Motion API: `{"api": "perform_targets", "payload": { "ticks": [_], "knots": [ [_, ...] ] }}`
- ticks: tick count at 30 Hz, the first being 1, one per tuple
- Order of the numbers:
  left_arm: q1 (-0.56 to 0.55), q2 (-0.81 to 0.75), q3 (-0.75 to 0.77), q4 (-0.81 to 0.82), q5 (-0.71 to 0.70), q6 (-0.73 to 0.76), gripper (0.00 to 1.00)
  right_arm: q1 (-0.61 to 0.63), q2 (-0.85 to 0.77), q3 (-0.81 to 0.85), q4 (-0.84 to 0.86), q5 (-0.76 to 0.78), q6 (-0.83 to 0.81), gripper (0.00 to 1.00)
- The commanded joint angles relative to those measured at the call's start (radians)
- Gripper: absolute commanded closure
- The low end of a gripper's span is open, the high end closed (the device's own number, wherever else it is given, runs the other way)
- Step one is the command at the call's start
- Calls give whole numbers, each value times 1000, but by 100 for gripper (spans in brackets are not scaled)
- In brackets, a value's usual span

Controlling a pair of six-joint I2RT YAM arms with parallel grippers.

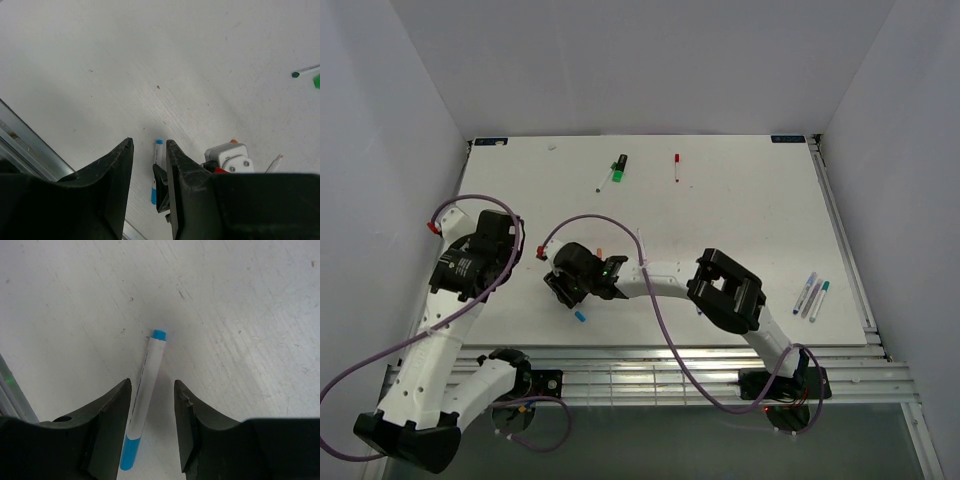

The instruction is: Open the pen caps

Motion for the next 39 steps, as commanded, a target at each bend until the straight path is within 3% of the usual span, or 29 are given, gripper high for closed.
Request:
{"api": "perform_targets", "payload": {
  "ticks": [1, 12, 21, 27, 31, 39],
  "knots": [
    [3, -35, 28, -26, -64, -6, 57, 9, 27, 61, -42, 34, -12, 54],
    [3, -63, 26, -46, -89, -14, 56, 40, 103, 116, -123, 101, -9, 57],
    [3, -63, 37, -74, -112, -48, 56, 71, 141, 141, -220, 235, 41, 67],
    [3, -48, 31, -62, -83, -43, 55, 71, 132, 102, -225, 279, 45, 92],
    [3, -50, 15, 80, 44, 91, 53, 23, 52, 59, -205, 267, 113, 92],
    [3, -195, -101, 317, 244, 269, 44, -121, -256, -290, 56, 97, 198, 92]
  ]
}}
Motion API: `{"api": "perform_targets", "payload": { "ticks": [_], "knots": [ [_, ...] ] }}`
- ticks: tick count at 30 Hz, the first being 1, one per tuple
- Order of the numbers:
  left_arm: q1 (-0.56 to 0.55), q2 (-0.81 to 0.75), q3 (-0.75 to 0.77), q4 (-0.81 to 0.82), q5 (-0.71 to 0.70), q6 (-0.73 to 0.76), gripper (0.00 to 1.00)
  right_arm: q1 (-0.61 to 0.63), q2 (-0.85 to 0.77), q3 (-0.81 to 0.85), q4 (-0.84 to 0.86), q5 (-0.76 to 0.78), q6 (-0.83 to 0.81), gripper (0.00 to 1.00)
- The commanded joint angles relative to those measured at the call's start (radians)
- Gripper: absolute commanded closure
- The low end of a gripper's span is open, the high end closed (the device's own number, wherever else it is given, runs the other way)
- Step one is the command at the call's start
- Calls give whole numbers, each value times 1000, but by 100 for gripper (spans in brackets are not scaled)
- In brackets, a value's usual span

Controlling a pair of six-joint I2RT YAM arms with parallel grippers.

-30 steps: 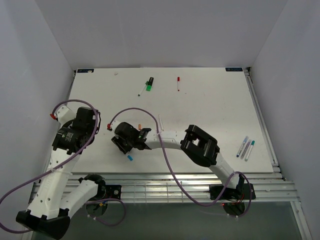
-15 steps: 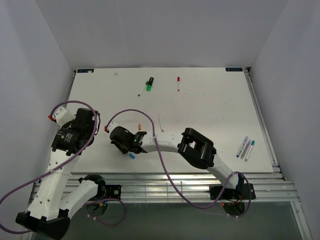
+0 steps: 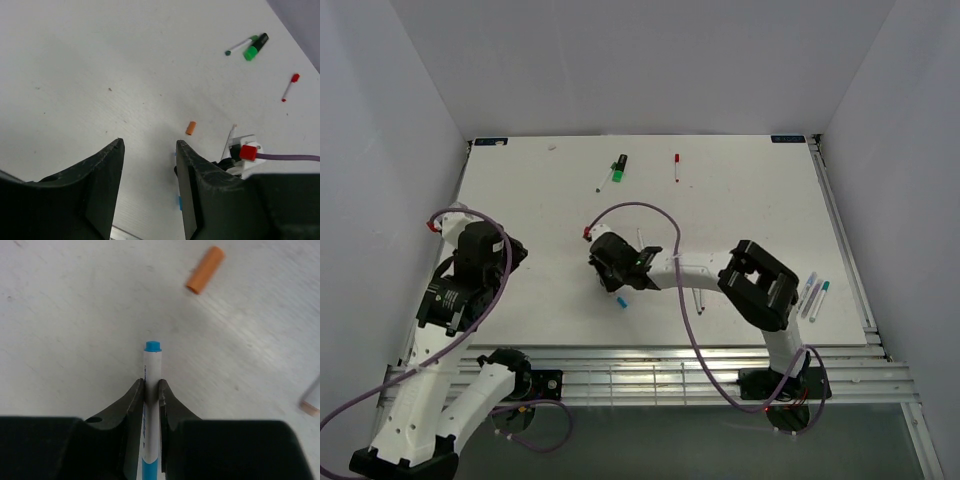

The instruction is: Open the pen caps

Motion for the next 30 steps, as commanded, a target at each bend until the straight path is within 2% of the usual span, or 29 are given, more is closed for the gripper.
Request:
{"api": "perform_targets", "payload": {
  "ticks": [1, 5, 9, 10, 12, 13, 14, 22, 30],
  "knots": [
    [3, -42, -49, 157, 137, 152, 42, -60, -174, -102, 120, -85, 68, 92],
    [3, -38, -93, 293, 262, 287, 37, -135, -321, -235, 246, -153, 135, 92],
    [3, 18, -164, 457, 599, 342, 36, -216, -447, -336, 332, -271, 198, 92],
    [3, 45, -188, 561, 775, 338, 37, -233, -490, -352, 349, -286, 210, 92],
    [0, 62, -280, 681, 922, 287, 37, -270, -530, -399, 399, -320, 243, 92],
    [-5, 65, -314, 794, 998, 263, 37, -282, -570, -413, 415, -326, 256, 92],
    [-20, 65, -369, 842, 1016, 246, 37, -302, -585, -445, 433, -334, 269, 92],
    [-106, 134, -510, 1189, 1109, 100, 37, -319, -664, -553, 622, -354, 384, 92],
    [-196, 168, -553, 1284, 1047, 66, 37, -314, -631, -568, 742, -358, 503, 92]
  ]
}}
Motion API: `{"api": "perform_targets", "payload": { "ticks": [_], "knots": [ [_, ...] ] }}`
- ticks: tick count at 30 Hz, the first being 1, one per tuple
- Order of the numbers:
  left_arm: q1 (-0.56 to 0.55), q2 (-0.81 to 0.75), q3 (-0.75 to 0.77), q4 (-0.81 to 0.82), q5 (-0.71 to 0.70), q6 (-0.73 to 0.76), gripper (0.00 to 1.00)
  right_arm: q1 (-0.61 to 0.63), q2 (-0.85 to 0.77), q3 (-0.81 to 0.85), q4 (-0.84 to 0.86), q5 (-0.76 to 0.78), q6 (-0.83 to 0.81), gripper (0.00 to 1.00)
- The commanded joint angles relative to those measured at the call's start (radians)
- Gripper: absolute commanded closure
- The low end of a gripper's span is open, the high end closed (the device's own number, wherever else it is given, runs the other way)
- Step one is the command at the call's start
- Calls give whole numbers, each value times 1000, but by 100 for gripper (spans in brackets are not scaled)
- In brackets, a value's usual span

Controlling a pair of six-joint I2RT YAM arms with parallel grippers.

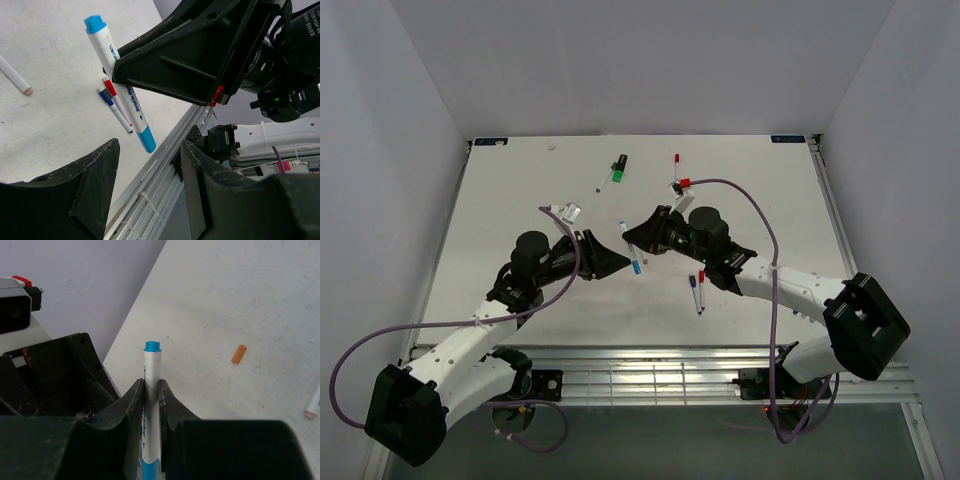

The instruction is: Open the pen caps

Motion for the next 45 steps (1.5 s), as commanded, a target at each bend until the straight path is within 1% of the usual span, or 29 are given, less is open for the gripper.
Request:
{"api": "perform_targets", "payload": {
  "ticks": [1, 12, 16, 23, 26, 30, 31, 33, 34, 36, 39, 40, 41, 43, 45],
  "knots": [
    [-21, 10, -20, 86, -10, -18, 37, 11, 2, -2, 123, -4, 78, 92],
    [-72, 60, -21, 94, -55, -19, 39, 27, 11, 7, 137, 25, 98, 92],
    [-81, 70, -11, 95, -59, -19, 42, 37, 22, 8, 142, 34, 99, 92],
    [-89, 80, -25, 100, -64, -61, 56, 52, 23, 4, 152, 65, 93, 92],
    [-93, 76, -31, 105, -64, -73, 60, 55, 20, -4, 162, 73, 93, 92],
    [-93, 72, -34, 105, -65, -88, 72, 63, 7, -22, 177, 108, 90, 92],
    [-93, 72, -34, 105, -61, -93, 80, 64, 5, -25, 178, 116, 84, 92],
    [-93, 75, -30, 105, -56, -93, 92, 66, 5, -29, 182, 117, 76, 92],
    [-93, 75, -30, 103, -53, -91, 100, 67, 6, -29, 180, 111, 61, 92],
    [-93, 76, -24, 102, -47, -85, 100, 67, 0, -22, 162, 91, 30, 92],
    [-93, 92, 1, 86, -27, -73, 100, 66, -1, 17, 50, 70, -40, 84],
    [-93, 96, 7, 73, -26, -65, 100, 66, 0, 27, 25, 57, -62, 79],
    [-93, 102, 13, 65, -24, -61, 100, 66, 0, 34, -11, 50, -91, 76],
    [-93, 115, 32, 42, -23, -44, 100, 66, -4, 44, -38, 44, -111, 69],
    [-93, 118, 44, 25, -30, -32, 100, 66, -7, 47, -61, 40, -131, 66]
  ]
}}
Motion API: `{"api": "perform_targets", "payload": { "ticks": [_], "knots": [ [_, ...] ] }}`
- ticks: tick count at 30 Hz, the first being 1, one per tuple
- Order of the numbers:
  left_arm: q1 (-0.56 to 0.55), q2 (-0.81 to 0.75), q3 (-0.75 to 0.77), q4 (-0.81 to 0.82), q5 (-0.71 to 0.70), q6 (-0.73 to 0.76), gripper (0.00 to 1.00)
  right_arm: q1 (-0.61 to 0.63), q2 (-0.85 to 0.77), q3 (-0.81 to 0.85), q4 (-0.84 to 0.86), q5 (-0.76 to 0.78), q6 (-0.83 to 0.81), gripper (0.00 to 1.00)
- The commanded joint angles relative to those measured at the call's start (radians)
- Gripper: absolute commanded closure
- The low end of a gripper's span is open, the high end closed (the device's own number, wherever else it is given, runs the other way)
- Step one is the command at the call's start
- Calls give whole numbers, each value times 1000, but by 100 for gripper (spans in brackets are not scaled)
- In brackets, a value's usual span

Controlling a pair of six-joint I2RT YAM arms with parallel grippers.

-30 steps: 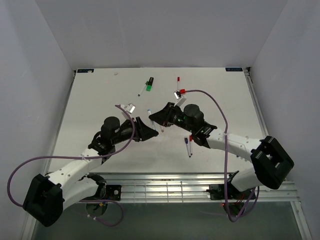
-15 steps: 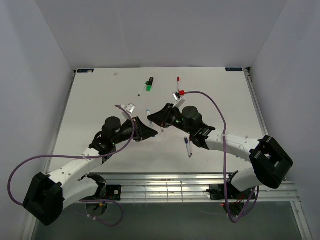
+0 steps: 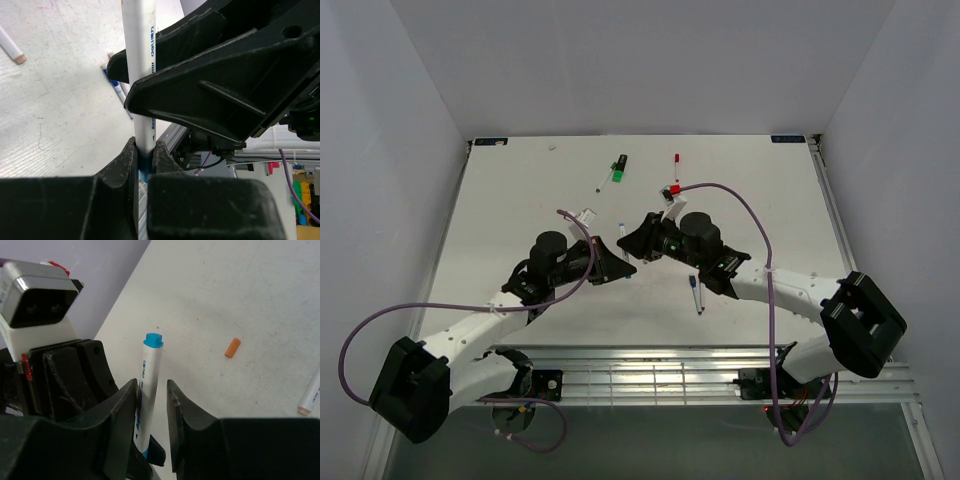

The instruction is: Open the pen caps

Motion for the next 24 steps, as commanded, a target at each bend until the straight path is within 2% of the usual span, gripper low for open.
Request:
{"api": "perform_targets", "payload": {
  "ticks": [1, 7, 8, 10, 12, 16, 17, 24],
  "knots": [
    [-5, -8, 70, -38, 18, 44, 100, 7, -23, 47, -76, -16, -80, 64],
    [-5, -25, 110, -121, -22, 88, 100, 7, 20, 72, -85, -55, -82, 63],
    [-5, -33, 111, -124, -19, 92, 100, 9, 26, 78, -84, -59, -80, 67],
    [-5, -39, 113, -135, -13, 95, 100, 7, 38, 86, -81, -70, -75, 84],
    [-5, -47, 116, -146, -8, 105, 100, 7, 40, 89, -73, -90, -77, 92],
    [-5, -47, 137, -160, 56, 150, 100, -11, 0, 64, -58, -116, -115, 92],
    [-5, -44, 143, -155, 108, 160, 100, -22, -33, 54, -50, -137, -121, 92],
    [-3, -48, 133, 36, 373, 161, 100, -174, -175, -118, 160, -346, -102, 92]
  ]
}}
